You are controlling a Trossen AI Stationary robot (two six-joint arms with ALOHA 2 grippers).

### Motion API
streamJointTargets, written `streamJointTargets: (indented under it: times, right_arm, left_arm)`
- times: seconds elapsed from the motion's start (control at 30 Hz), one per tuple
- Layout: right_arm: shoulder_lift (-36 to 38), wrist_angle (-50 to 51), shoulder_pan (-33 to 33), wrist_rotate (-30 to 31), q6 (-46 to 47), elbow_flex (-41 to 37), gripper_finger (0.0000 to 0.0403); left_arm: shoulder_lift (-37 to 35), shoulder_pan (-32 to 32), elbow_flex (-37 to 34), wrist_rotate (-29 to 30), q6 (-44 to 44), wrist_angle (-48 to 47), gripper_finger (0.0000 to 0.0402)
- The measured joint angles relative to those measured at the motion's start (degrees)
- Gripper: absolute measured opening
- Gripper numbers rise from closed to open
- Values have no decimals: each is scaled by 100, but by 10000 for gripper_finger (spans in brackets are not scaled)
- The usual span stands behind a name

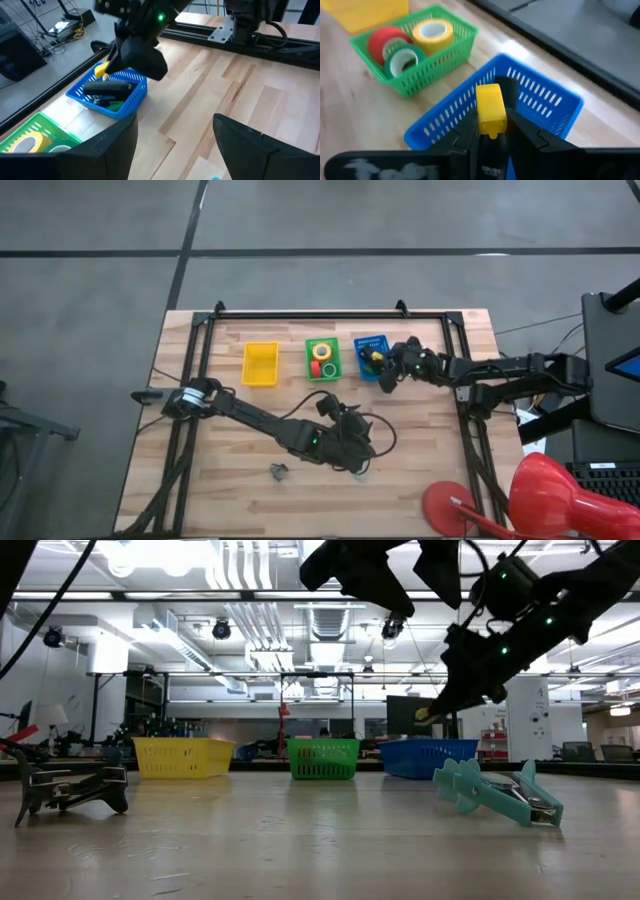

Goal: Pick and place Stapler, Stapler remover, tape
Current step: Put the small yellow stapler into the blue bin, then put the bottom light blue staple remover into the yellow bin

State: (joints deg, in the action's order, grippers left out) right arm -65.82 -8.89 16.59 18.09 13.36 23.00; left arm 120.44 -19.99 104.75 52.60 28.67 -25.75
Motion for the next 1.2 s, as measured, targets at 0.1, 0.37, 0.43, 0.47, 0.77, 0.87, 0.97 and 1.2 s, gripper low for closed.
streamJointTargets:
  times: [0.1,0.37,0.43,0.47,0.77,0.87,0.97,1.2]
  right_arm:
    - [-309,-219,105,-36,-75,0,77]
    - [-1089,-420,224,-56,-207,220,88]
    - [-1280,-369,222,-69,-263,280,92]
    - [-1375,-369,222,-74,-282,323,93]
    - [-1834,-420,224,-286,-309,612,110]
    - [-1856,-420,222,-541,-282,667,122]
    - [-1805,-378,207,-632,-215,670,138]
    - [-1480,-143,131,-883,-293,616,186]
  left_arm:
    - [2,0,-4,0,2,-1,259]
    - [4,-11,-7,0,23,-8,259]
    - [4,-11,-9,0,26,-16,259]
    - [4,-11,-9,0,26,-18,259]
    - [4,-13,-9,0,48,-108,259]
    - [4,-13,-15,0,48,-110,259]
    - [7,-11,-15,0,69,-110,259]
    - [7,-13,-51,0,94,-121,259]
